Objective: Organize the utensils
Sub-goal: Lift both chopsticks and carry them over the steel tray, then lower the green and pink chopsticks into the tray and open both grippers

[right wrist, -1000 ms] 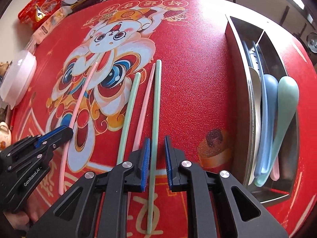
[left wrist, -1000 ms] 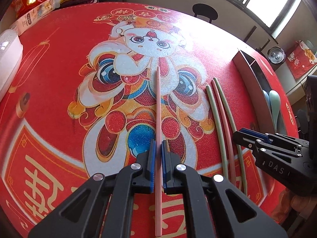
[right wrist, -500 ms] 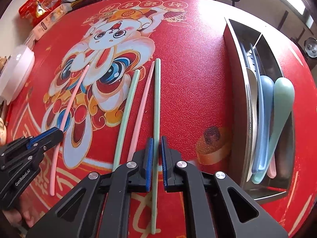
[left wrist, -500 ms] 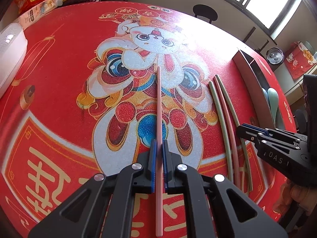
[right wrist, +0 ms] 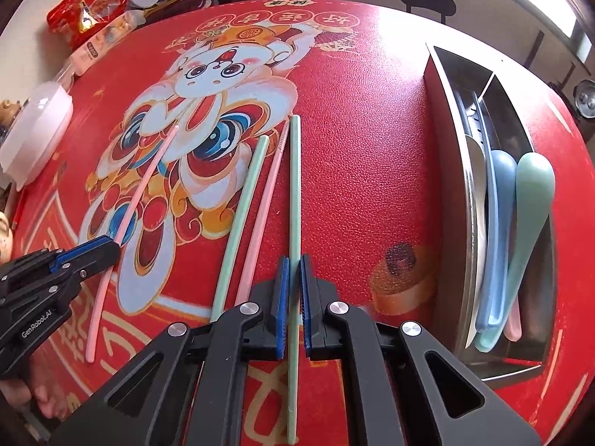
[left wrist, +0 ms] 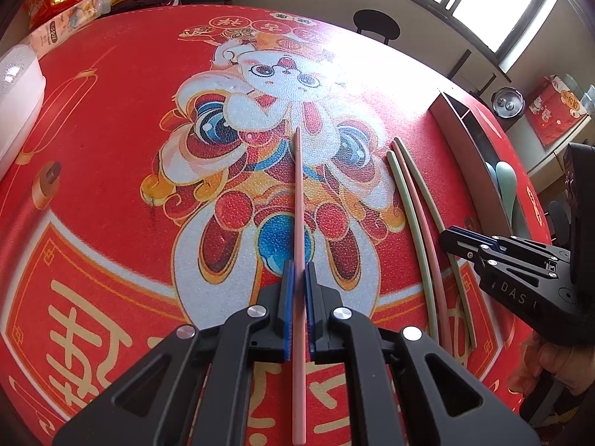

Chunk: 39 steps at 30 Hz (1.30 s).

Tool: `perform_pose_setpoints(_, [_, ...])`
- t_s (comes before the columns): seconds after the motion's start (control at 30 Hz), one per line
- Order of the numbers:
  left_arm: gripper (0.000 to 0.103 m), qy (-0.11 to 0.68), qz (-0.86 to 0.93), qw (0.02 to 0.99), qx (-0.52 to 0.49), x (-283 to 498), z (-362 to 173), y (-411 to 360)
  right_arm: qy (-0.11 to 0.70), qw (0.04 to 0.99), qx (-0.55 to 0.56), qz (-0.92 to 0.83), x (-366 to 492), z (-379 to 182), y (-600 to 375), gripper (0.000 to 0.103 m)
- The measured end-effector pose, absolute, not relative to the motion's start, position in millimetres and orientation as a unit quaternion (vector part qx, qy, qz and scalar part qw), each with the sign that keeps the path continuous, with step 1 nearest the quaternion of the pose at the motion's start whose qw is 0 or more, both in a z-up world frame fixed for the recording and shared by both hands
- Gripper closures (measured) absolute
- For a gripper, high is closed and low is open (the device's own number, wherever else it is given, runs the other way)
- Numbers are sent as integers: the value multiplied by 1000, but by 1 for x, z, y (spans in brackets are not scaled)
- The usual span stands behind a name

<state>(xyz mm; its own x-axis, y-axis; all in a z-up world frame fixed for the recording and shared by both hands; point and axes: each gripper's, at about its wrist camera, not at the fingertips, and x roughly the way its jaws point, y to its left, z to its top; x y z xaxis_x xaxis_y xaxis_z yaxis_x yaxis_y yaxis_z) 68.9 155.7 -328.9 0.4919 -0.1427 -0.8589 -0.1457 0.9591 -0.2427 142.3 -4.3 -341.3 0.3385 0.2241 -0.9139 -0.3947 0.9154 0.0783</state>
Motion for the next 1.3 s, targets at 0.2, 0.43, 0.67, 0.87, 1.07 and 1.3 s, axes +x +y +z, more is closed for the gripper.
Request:
perform_pose_setpoints(0.2, [97, 507, 9, 851, -138, 71, -327, 151, 548, 811, -58, 194, 144, -341, -10, 97])
perform_pose_setpoints(0.43, [97, 518, 20, 837, -178, 76, -322, 165, 551, 810, 5, 203, 146, -334, -20, 97])
perform_pose_setpoints(0.67, [97, 499, 13, 845, -193, 69, -295, 160, 530, 817, 65, 218, 138, -312, -39, 97])
perform_pose_setpoints(0.87, [97, 490, -10, 853, -180, 78, -276, 133, 513, 827, 105, 203, 136, -296, -71, 97])
perform_pose_setpoints(1.07, [97, 480, -42, 859, -175, 100, -261, 95, 501, 839, 130, 170, 147, -287, -114, 97])
perform_pose_setpoints(1.3, [97, 467, -75, 863, -176, 130, -244, 48, 487, 851, 135, 146, 162, -275, -156, 97])
